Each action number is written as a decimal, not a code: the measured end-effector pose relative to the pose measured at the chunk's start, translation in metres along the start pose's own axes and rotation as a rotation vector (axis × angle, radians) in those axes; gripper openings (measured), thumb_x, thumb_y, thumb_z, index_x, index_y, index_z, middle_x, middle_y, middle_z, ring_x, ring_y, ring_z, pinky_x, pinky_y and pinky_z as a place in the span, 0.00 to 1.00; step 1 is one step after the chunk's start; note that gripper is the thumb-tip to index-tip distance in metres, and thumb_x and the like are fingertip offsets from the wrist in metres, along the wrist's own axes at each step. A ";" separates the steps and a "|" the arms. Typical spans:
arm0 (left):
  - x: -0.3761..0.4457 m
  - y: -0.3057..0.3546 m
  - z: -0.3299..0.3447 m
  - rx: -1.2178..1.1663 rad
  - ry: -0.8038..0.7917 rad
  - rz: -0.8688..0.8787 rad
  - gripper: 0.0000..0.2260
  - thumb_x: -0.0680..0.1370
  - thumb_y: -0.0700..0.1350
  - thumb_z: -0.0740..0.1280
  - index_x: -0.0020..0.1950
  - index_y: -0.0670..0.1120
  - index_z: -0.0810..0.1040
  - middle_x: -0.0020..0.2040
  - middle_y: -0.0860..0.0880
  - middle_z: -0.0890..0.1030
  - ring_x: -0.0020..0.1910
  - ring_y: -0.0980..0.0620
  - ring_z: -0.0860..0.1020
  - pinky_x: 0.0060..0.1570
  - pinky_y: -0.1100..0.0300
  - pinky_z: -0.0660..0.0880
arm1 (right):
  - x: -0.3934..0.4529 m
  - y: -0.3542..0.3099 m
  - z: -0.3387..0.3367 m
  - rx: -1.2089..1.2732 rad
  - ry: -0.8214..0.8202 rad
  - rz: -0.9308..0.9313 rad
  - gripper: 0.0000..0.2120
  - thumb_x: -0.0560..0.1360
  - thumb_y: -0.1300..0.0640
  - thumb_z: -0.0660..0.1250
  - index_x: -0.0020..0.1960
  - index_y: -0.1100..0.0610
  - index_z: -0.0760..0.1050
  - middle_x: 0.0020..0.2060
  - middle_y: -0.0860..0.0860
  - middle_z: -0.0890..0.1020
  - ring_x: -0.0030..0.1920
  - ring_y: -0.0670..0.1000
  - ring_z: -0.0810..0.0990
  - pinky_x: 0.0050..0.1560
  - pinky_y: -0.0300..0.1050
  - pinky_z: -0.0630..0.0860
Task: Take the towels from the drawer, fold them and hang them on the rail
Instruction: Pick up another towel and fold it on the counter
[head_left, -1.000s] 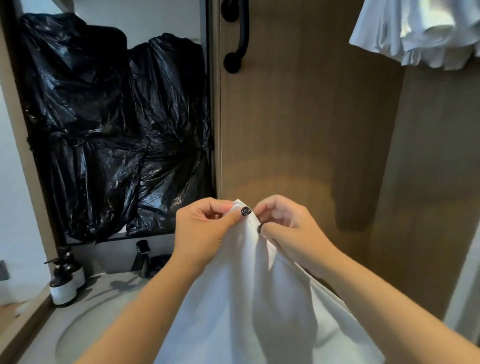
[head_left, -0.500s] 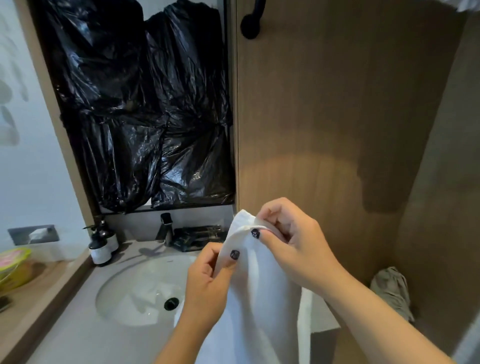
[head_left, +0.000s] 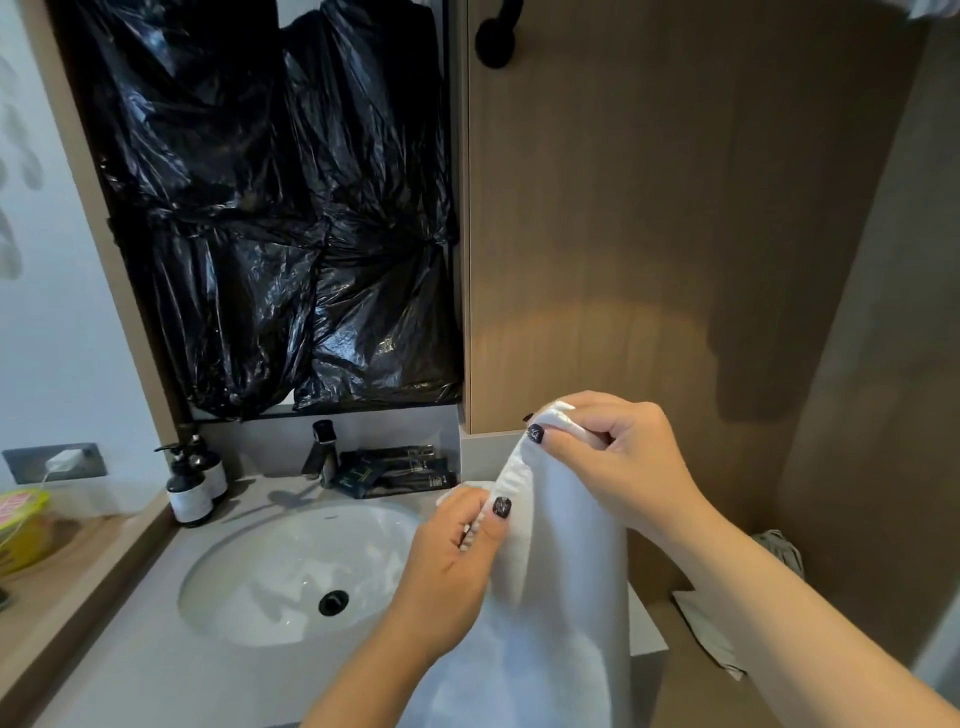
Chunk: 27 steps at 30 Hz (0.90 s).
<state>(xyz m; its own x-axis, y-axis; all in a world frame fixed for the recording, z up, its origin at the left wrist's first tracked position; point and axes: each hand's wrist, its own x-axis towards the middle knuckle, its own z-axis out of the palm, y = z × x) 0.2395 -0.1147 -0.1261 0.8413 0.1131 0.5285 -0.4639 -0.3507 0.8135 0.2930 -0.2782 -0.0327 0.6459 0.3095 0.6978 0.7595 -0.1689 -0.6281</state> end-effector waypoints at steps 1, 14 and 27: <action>-0.003 -0.007 0.003 0.014 -0.015 -0.010 0.16 0.79 0.60 0.58 0.45 0.51 0.79 0.42 0.53 0.78 0.43 0.53 0.76 0.45 0.56 0.74 | 0.001 0.002 -0.003 -0.008 0.024 -0.002 0.29 0.72 0.68 0.73 0.23 0.37 0.74 0.39 0.47 0.85 0.43 0.47 0.83 0.42 0.36 0.74; 0.011 -0.035 0.020 0.027 0.027 0.050 0.37 0.75 0.69 0.58 0.45 0.32 0.78 0.42 0.34 0.78 0.40 0.39 0.76 0.41 0.46 0.74 | 0.044 -0.001 -0.034 -0.199 0.052 0.015 0.14 0.73 0.61 0.72 0.31 0.66 0.76 0.31 0.58 0.77 0.30 0.44 0.68 0.30 0.31 0.61; 0.011 -0.062 0.001 -0.005 -0.003 -0.162 0.22 0.70 0.69 0.65 0.30 0.51 0.73 0.28 0.54 0.71 0.28 0.58 0.67 0.31 0.65 0.63 | 0.082 -0.001 -0.047 -0.190 -0.001 0.006 0.25 0.74 0.59 0.71 0.31 0.69 0.59 0.29 0.54 0.62 0.31 0.51 0.59 0.34 0.43 0.56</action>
<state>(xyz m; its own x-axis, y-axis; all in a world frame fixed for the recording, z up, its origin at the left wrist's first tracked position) 0.2777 -0.0930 -0.1717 0.9058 0.1653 0.3901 -0.3239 -0.3233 0.8891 0.3489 -0.2967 0.0414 0.6504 0.3091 0.6939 0.7566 -0.3447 -0.5556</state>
